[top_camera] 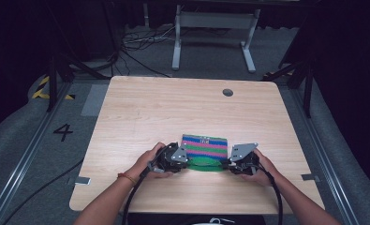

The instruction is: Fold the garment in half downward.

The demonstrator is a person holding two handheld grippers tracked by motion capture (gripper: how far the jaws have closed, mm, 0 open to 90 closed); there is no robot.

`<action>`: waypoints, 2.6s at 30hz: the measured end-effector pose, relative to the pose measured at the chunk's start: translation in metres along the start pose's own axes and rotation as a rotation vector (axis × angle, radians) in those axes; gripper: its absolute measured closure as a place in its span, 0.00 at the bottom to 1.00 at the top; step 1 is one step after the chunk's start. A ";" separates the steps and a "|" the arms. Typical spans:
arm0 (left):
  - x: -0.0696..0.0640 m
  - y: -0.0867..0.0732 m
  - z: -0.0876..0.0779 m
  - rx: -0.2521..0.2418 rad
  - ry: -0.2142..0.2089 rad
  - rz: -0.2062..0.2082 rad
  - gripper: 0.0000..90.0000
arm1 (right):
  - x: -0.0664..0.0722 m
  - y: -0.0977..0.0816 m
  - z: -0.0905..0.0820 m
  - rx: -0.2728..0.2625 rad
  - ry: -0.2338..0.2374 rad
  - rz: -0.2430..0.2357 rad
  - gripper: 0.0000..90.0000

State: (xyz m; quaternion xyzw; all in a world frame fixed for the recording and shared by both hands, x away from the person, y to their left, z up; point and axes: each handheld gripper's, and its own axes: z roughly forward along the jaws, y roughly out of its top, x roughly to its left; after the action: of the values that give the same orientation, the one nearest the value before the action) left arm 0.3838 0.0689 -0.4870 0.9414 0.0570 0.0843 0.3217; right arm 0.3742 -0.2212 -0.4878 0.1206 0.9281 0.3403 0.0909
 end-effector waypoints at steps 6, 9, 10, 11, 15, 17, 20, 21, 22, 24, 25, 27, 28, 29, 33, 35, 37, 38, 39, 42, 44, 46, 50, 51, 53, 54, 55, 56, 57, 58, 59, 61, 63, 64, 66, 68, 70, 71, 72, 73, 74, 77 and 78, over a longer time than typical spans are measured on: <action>0.007 0.002 0.007 -0.021 0.039 -0.033 0.83 | -0.018 -0.003 0.003 -0.012 -0.060 0.028 0.90; 0.009 0.002 0.008 -0.030 0.042 -0.037 0.84 | -0.022 -0.005 0.004 -0.027 -0.052 0.048 0.90; 0.010 0.001 0.008 -0.033 0.038 -0.043 0.84 | -0.023 -0.007 0.003 -0.034 -0.046 0.057 0.90; 0.010 0.000 0.008 -0.039 0.035 -0.051 0.84 | -0.024 -0.007 0.003 -0.038 -0.042 0.061 0.90; 0.012 -0.004 0.008 -0.071 0.024 -0.079 0.84 | -0.024 -0.009 0.003 -0.052 -0.035 0.073 0.88; 0.011 -0.003 0.008 -0.064 0.025 -0.083 0.82 | -0.024 -0.011 0.002 -0.060 -0.015 0.082 0.80; 0.009 -0.001 0.008 -0.051 0.021 -0.075 0.78 | -0.022 -0.009 0.001 -0.053 -0.008 0.072 0.80; 0.010 -0.002 0.008 -0.058 0.013 -0.081 0.78 | -0.022 -0.009 0.001 -0.053 -0.008 0.075 0.79; 0.010 -0.002 0.007 -0.064 0.007 -0.087 0.77 | -0.021 -0.009 0.000 -0.055 -0.002 0.080 0.78; 0.010 -0.003 0.006 -0.063 -0.005 -0.090 0.73 | -0.022 -0.010 0.000 -0.062 0.008 0.087 0.76; 0.010 -0.003 0.005 -0.074 -0.011 -0.105 0.69 | -0.021 -0.010 -0.001 -0.065 0.012 0.093 0.75; 0.010 -0.003 0.000 -0.107 -0.016 -0.125 0.59 | -0.020 -0.007 -0.007 -0.084 -0.002 0.073 0.72; 0.011 -0.002 -0.003 -0.131 -0.018 -0.135 0.57 | -0.019 -0.006 -0.010 -0.096 -0.015 0.070 0.72; 0.011 -0.002 -0.008 -0.160 -0.005 -0.144 0.55 | -0.018 -0.005 -0.014 -0.118 -0.023 0.075 0.72; 0.014 0.000 -0.020 -0.212 0.042 -0.157 0.58 | -0.017 -0.001 -0.022 -0.182 -0.038 0.091 0.77; 0.015 0.001 -0.019 -0.195 0.051 -0.157 0.70 | -0.017 0.000 -0.021 -0.174 -0.037 0.086 0.83; 0.014 0.001 -0.014 -0.174 0.038 -0.145 0.77 | -0.017 0.001 -0.017 -0.164 -0.046 0.081 0.87; 0.014 0.001 -0.011 -0.166 0.030 -0.142 0.80 | -0.017 0.001 -0.015 -0.161 -0.044 0.085 0.88; 0.014 0.001 -0.007 -0.150 0.029 -0.138 0.82 | -0.017 0.001 -0.013 -0.159 -0.046 0.095 0.89; 0.014 -0.001 0.003 -0.100 0.006 -0.127 0.85 | -0.016 0.000 -0.005 -0.119 -0.047 0.089 0.91; 0.013 -0.004 0.008 -0.093 -0.001 -0.127 0.86 | -0.016 -0.002 0.001 -0.089 -0.043 0.096 0.92; 0.014 -0.004 0.008 -0.093 -0.007 -0.131 0.86 | -0.015 -0.005 0.005 -0.081 -0.043 0.095 0.92; 0.013 -0.003 0.008 -0.088 -0.005 -0.135 0.85 | -0.016 -0.006 0.006 -0.087 -0.039 0.114 0.92; 0.013 -0.003 0.008 -0.083 0.001 -0.129 0.84 | -0.015 -0.006 0.006 -0.084 -0.041 0.112 0.92; 0.012 0.000 0.007 -0.073 -0.002 -0.123 0.81 | -0.014 -0.004 0.005 -0.077 -0.047 0.111 0.90; 0.013 0.003 0.004 -0.064 0.007 -0.109 0.79 | -0.014 -0.003 0.004 -0.075 -0.051 0.106 0.88; 0.013 0.004 0.000 -0.067 0.012 -0.104 0.79 | -0.014 -0.001 0.002 -0.069 -0.056 0.093 0.87; 0.014 0.005 -0.002 -0.079 0.012 -0.105 0.78 | -0.013 0.001 0.001 -0.063 -0.071 0.082 0.86; 0.014 0.005 -0.006 -0.087 0.012 -0.109 0.77 | -0.013 0.003 0.000 -0.060 -0.077 0.073 0.85; 0.014 0.005 -0.006 -0.087 0.012 -0.109 0.75 | -0.012 0.004 -0.003 -0.067 -0.075 0.073 0.84; 0.015 0.005 -0.009 -0.070 0.039 -0.105 0.72 | -0.012 0.006 -0.005 -0.076 -0.068 0.073 0.81; 0.015 0.005 -0.013 -0.038 0.055 -0.101 0.68 | -0.011 0.009 -0.010 -0.072 -0.074 0.072 0.79; 0.015 0.004 -0.016 -0.029 0.066 -0.104 0.62 | -0.010 0.010 -0.015 -0.059 -0.078 0.062 0.75; 0.016 0.002 -0.020 0.000 0.095 -0.117 0.59 | -0.010 0.010 -0.018 -0.053 -0.083 0.060 0.73; 0.016 0.000 -0.024 0.017 0.113 -0.123 0.53 | -0.011 0.010 -0.024 -0.042 -0.093 0.062 0.68; 0.016 -0.002 -0.028 0.038 0.134 -0.123 0.44 | -0.011 0.010 -0.026 -0.036 -0.104 0.061 0.66; 0.015 -0.006 -0.035 0.048 0.149 -0.126 0.41 | -0.012 0.009 -0.033 -0.017 -0.126 0.074 0.58; 0.015 -0.008 -0.038 0.043 0.162 -0.133 0.39 | -0.012 0.008 -0.036 -0.006 -0.139 0.074 0.55; 0.015 -0.009 -0.042 0.043 0.163 -0.140 0.36 | -0.012 0.007 -0.038 0.001 -0.150 0.081 0.53; 0.014 -0.011 -0.046 0.041 0.171 -0.145 0.33 | -0.012 0.006 -0.040 0.010 -0.156 0.079 0.51; 0.013 -0.013 -0.050 0.050 0.191 -0.144 0.32 | -0.012 0.004 -0.041 0.014 -0.165 0.084 0.49; 0.011 -0.018 -0.058 0.060 0.203 -0.144 0.26 | -0.012 0.000 -0.046 0.025 -0.191 0.097 0.43; 0.010 -0.021 -0.061 0.062 0.209 -0.142 0.26 | -0.012 -0.002 -0.048 0.029 -0.195 0.099 0.40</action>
State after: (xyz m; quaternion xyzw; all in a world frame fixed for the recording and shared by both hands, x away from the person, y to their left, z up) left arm 0.3804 0.1231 -0.4511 0.9305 0.1594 0.1572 0.2898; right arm 0.3731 -0.2553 -0.4522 0.2003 0.9125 0.3177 0.1621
